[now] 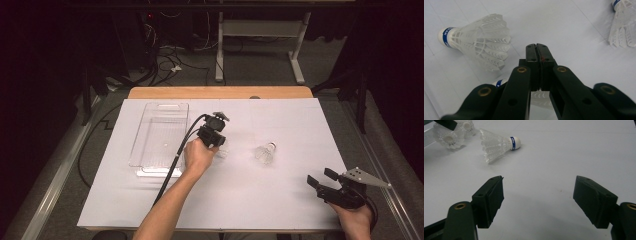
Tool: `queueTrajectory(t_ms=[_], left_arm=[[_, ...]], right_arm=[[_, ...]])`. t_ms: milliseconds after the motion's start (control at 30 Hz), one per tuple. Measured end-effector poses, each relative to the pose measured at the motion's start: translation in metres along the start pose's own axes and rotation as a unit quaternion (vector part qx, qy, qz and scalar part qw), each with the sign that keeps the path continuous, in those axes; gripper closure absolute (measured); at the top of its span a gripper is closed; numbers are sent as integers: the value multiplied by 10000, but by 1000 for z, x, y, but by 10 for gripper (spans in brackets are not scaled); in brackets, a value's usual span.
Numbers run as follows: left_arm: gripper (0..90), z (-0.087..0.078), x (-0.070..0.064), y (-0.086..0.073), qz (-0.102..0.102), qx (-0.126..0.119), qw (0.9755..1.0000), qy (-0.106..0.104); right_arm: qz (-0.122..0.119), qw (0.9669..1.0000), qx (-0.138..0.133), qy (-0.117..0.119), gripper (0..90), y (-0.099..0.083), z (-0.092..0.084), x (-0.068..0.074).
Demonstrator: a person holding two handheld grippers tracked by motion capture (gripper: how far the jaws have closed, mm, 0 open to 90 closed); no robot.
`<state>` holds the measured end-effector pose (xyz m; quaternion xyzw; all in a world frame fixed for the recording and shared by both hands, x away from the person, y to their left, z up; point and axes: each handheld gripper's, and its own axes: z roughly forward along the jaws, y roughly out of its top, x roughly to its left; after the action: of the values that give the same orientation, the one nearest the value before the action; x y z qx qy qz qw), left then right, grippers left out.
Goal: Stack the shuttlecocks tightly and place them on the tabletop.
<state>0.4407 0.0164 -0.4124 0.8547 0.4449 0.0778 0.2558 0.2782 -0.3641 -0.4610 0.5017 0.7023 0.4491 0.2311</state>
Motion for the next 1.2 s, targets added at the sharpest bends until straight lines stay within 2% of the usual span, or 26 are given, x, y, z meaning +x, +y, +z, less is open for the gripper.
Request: queueTrajectory(t_ms=[267, 600, 1200], left_arm=[[891, 6, 0, 3, -70, -39, 9999, -77], [894, 13, -2, 9, -46, 3, 10000, -14], [895, 13, 2, 13, -171, -78, 9998, -8]], right_arm=[[-8, 10000, 2, 2, 248, 0, 0, 0], [-6, 10000, 2, 11, 248, 0, 0, 0], [-2, 10000, 21, 28, 248, 0, 0, 0]])
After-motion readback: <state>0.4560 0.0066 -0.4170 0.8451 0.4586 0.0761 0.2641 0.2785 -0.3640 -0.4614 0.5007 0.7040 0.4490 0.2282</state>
